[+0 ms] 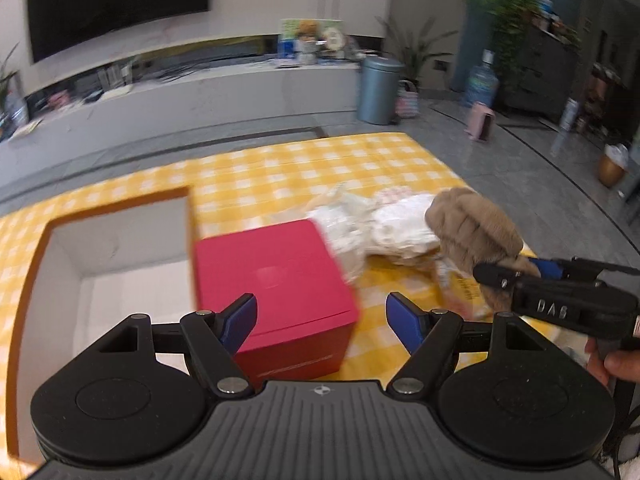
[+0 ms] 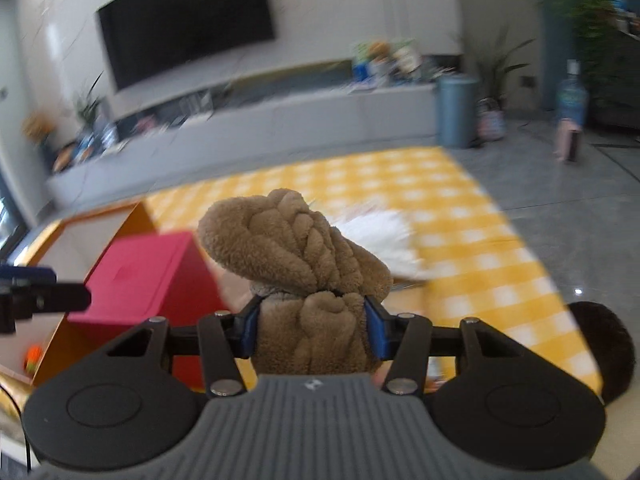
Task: Organize soft objects
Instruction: 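Grasp the Deeyeo snack packet with the left tool while the right lifts the plush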
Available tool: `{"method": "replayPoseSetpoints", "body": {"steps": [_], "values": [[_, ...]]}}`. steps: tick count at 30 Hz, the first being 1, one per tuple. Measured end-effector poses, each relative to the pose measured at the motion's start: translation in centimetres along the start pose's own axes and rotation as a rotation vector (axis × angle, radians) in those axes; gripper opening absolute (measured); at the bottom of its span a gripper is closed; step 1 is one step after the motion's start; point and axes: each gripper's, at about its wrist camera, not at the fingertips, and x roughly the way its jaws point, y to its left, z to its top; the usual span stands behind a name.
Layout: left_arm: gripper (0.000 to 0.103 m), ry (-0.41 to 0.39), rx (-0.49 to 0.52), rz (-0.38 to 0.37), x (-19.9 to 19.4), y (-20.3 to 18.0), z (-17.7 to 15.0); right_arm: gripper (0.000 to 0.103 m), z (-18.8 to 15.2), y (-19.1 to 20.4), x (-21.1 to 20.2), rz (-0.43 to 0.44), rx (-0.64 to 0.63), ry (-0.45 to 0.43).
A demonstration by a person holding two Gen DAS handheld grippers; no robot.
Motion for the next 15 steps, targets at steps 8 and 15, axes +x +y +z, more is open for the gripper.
{"method": "replayPoseSetpoints", "body": {"steps": [8,15], "values": [[0.087,0.063,0.04,-0.116,2.8,-3.4,2.6,0.052,-0.9,-4.9,-0.4,-0.054,0.159,-0.005],[0.087,0.119,0.139,-0.109,7.9,-7.2,3.3,0.052,-1.5,-6.9,-0.3,-0.107,0.245,-0.004]]}}
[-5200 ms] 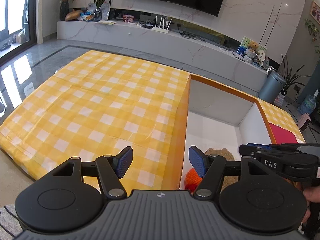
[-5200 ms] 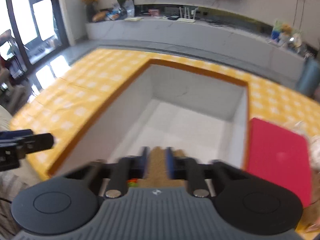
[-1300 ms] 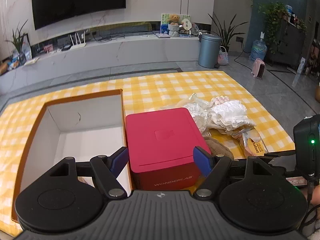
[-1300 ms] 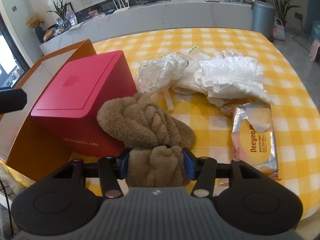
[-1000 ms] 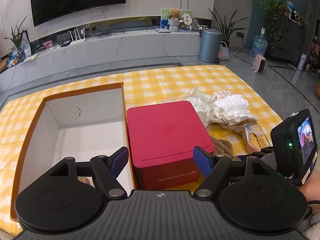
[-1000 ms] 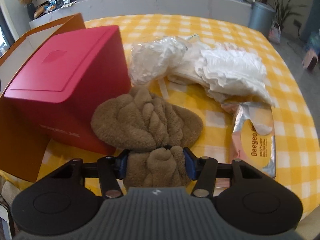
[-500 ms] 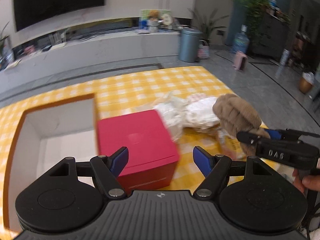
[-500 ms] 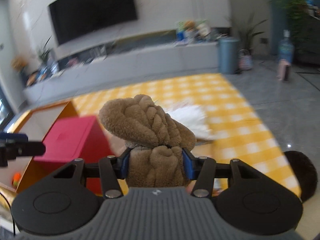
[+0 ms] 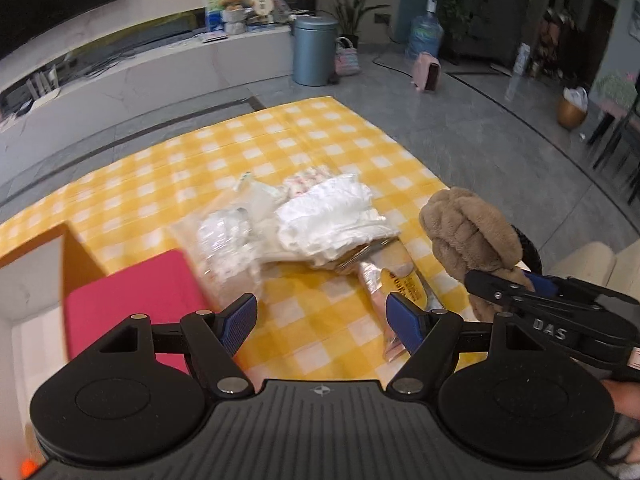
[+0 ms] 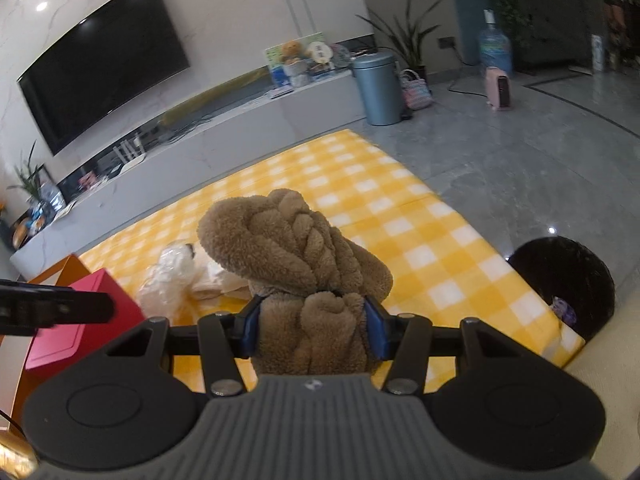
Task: Organize soft objects
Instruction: 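Grasp the Deeyeo snack packet with the left tool while the right lifts the plush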
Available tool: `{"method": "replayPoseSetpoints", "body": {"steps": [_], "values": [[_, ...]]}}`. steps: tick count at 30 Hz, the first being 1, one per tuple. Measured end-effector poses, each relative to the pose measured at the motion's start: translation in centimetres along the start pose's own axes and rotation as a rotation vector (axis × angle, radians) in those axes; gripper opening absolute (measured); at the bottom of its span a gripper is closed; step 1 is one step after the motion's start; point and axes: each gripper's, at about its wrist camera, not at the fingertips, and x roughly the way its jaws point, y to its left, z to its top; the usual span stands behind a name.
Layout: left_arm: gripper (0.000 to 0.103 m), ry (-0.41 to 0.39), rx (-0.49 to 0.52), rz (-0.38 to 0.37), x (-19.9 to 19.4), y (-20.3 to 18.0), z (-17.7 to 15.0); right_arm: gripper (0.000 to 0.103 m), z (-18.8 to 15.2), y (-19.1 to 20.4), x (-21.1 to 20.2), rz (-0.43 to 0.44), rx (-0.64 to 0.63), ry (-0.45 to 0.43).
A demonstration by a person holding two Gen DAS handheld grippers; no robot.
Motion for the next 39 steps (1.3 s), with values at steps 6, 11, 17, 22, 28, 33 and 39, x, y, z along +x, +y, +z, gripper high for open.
{"method": "replayPoseSetpoints", "body": {"steps": [6,11,17,22,28,33,39], "values": [[0.087,0.004,0.193,0.017,3.2,-2.9,-0.4,0.052,-0.5,-1.5,-0.9,-0.025,0.04,-0.011],[0.087,0.083,0.259,-0.056,5.5,-5.1,-2.1,0.052,-0.5,-2.7,-1.5,-0.071,0.087,-0.033],[0.087,0.176,0.049,-0.094,8.9,-6.4,-1.3,0.052,-0.5,-3.9,-3.1,-0.164,0.138,-0.115],[0.088,0.211,-0.077,0.016,11.8,-7.6,-0.1,0.052,-0.4,-5.2,-4.9,-0.245,0.192,-0.189],[0.082,0.248,-0.253,0.089,14.8,-7.6,0.3,0.052,-0.7,-6.5,-4.6,-0.213,0.237,-0.184],[0.054,0.247,-0.208,0.077,13.6,-7.9,0.0,0.052,-0.8,-7.1,-3.8,-0.172,0.236,-0.145],[0.052,0.226,-0.15,0.0,11.5,-8.4,-0.3,0.052,-0.9,-7.4,-3.3,-0.163,0.255,-0.134]]}}
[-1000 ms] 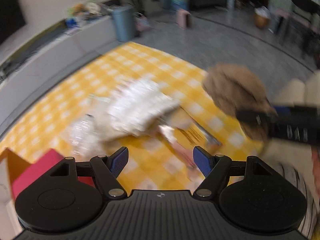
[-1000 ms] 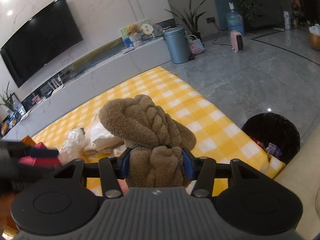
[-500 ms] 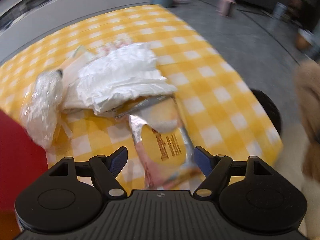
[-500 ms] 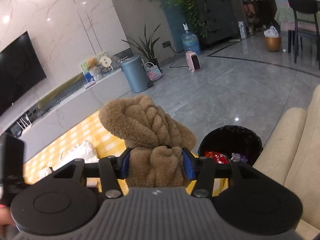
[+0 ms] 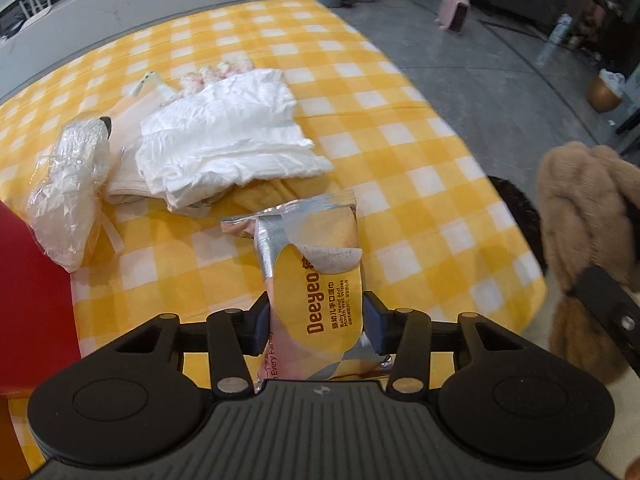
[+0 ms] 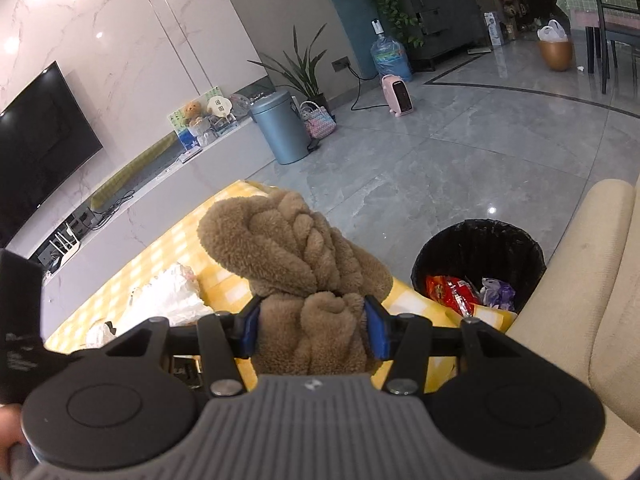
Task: Organize soft objects
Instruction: 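Grasp the Deeyeo snack packet with the left tool while the right lifts the plush, then carry the packet and plush over the white box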
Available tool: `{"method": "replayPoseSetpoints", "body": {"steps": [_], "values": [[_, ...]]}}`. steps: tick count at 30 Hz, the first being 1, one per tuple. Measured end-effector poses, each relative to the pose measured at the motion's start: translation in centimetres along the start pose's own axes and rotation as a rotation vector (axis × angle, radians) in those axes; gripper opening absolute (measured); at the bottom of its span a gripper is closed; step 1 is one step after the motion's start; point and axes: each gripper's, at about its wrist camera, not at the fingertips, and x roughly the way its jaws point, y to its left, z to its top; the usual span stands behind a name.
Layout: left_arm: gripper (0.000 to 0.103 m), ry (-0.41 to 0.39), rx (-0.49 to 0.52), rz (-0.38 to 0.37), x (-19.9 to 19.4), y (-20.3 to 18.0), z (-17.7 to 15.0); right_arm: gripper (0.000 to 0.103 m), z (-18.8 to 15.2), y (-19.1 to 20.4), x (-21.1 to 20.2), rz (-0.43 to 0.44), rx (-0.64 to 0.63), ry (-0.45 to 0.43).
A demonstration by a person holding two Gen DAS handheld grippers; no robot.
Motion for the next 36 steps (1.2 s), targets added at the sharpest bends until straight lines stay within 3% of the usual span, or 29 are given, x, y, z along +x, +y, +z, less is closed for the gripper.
{"method": "replayPoseSetpoints", "body": {"steps": [9,20,26,32,36], "values": [[0.049,-0.057,0.062,-0.01,-2.5,-0.2,-0.2,0.052,-0.1,0.3,0.1,0.038,-0.01,0.003],[0.048,-0.12,0.063,-0.039,-7.6,3.3,-0.8,0.052,0.2,2.6,-0.5,0.098,-0.082,-0.016],[0.048,-0.166,-0.003,-0.165,-11.6,7.0,-1.4,0.052,0.2,4.9,-1.7,0.177,-0.132,-0.037],[0.048,-0.251,0.006,-0.127,-15.6,10.5,-2.9,0.052,0.1,7.7,-2.4,0.237,-0.203,-0.038],[0.048,-0.292,-0.07,-0.1,-18.1,14.4,-4.4,0.052,-0.1,9.4,-2.8,0.289,-0.241,-0.036]]}}
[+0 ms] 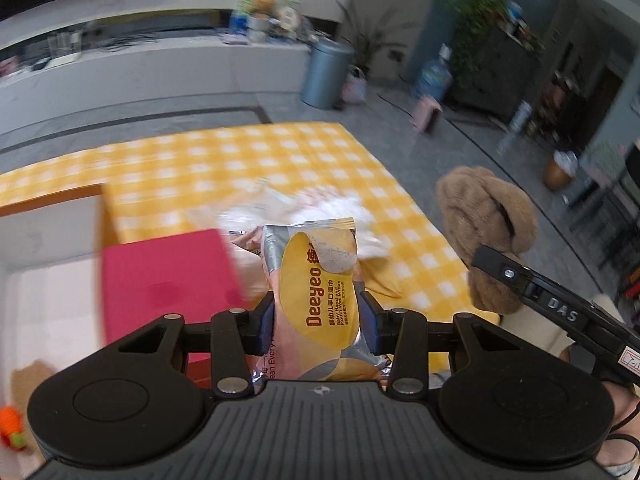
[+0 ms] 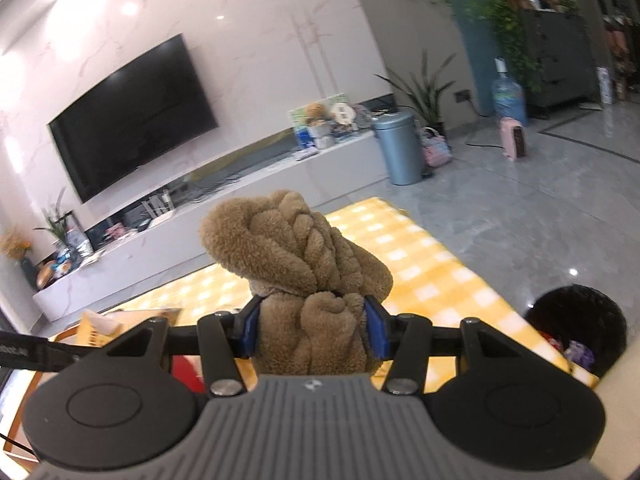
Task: Organize soft objects
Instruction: 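Carry the packet and plush over the white box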
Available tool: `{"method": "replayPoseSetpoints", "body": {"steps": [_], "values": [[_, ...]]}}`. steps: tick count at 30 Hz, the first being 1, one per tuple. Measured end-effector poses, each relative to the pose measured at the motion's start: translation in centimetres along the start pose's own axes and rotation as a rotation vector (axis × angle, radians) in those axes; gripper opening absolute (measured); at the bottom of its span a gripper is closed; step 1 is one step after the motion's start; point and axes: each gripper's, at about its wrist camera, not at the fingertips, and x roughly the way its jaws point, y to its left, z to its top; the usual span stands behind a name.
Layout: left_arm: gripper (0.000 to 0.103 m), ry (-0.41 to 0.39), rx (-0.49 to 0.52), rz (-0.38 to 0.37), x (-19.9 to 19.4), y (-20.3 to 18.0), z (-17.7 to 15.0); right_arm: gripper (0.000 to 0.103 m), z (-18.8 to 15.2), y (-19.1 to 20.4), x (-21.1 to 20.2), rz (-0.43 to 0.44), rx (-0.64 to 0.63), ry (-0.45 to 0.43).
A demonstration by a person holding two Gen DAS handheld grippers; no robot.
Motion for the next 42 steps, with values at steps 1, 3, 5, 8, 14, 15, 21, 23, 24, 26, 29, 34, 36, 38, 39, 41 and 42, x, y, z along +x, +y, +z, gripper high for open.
{"method": "replayPoseSetpoints", "body": {"steps": [1,3,5,8,14,15,21,23,24,26,29,34,36,38,39,41,42], "values": [[0.048,-0.015,-0.019,0.02,-0.8,0.9,-0.3,0.052,0.0,0.4,0.0,0.016,-0.005,0.0],[0.048,-0.054,-0.053,0.051,-2.4,2.9,-1.0,0.052,0.1,1.2,0.1,0.047,-0.013,0.002],[0.048,-0.081,-0.097,0.079,-3.8,5.0,-1.7,0.052,0.1,2.2,0.2,0.079,-0.023,0.008],[0.048,-0.103,-0.177,0.079,-5.6,8.5,-2.9,0.052,0.3,3.9,0.6,0.135,-0.023,0.014],[0.048,-0.146,-0.293,0.046,-8.0,14.9,-5.0,0.052,-0.2,9.1,1.1,0.181,-0.065,0.004],[0.048,-0.145,-0.294,0.058,-8.0,15.5,-5.3,0.052,-0.3,10.2,1.3,0.19,-0.067,0.002],[0.048,-0.089,-0.342,0.062,-6.7,18.7,-6.9,0.052,-1.6,16.8,3.0,0.317,-0.063,0.032],[0.048,-0.071,-0.34,0.044,-6.1,19.9,-7.5,0.052,-2.4,19.1,3.6,0.342,-0.089,0.053],[0.048,-0.066,-0.337,0.044,-5.7,20.2,-7.7,0.052,-2.9,20.2,3.9,0.357,-0.109,0.067],[0.048,-0.053,-0.32,0.058,-5.6,20.7,-8.5,0.052,-4.0,22.3,4.5,0.401,-0.143,0.112],[0.048,-0.029,-0.319,0.071,-4.8,20.8,-8.8,0.052,-5.6,24.8,5.5,0.466,-0.176,0.187],[0.048,0.018,-0.323,0.02,-3.0,20.7,-9.9,0.051,-7.4,27.2,6.3,0.462,-0.255,0.231],[0.048,0.037,-0.342,0.012,-2.3,20.6,-10.1,0.051,-7.6,27.4,6.4,0.447,-0.273,0.235],[0.048,0.037,-0.325,-0.009,-1.8,20.3,-10.2,0.051,-7.8,27.4,6.4,0.436,-0.282,0.235],[0.048,0.045,-0.321,-0.02,-1.6,20.2,-10.2,0.051,-7.8,27.4,6.4,0.429,-0.285,0.234],[0.048,0.053,-0.331,-0.031,-1.2,20.1,-10.2,0.051,-7.8,27.5,6.3,0.416,-0.288,0.228],[0.048,0.056,-0.325,-0.034,-1.0,19.9,-10.2,0.051,-7.9,27.5,6.2,0.411,-0.291,0.225]]}}
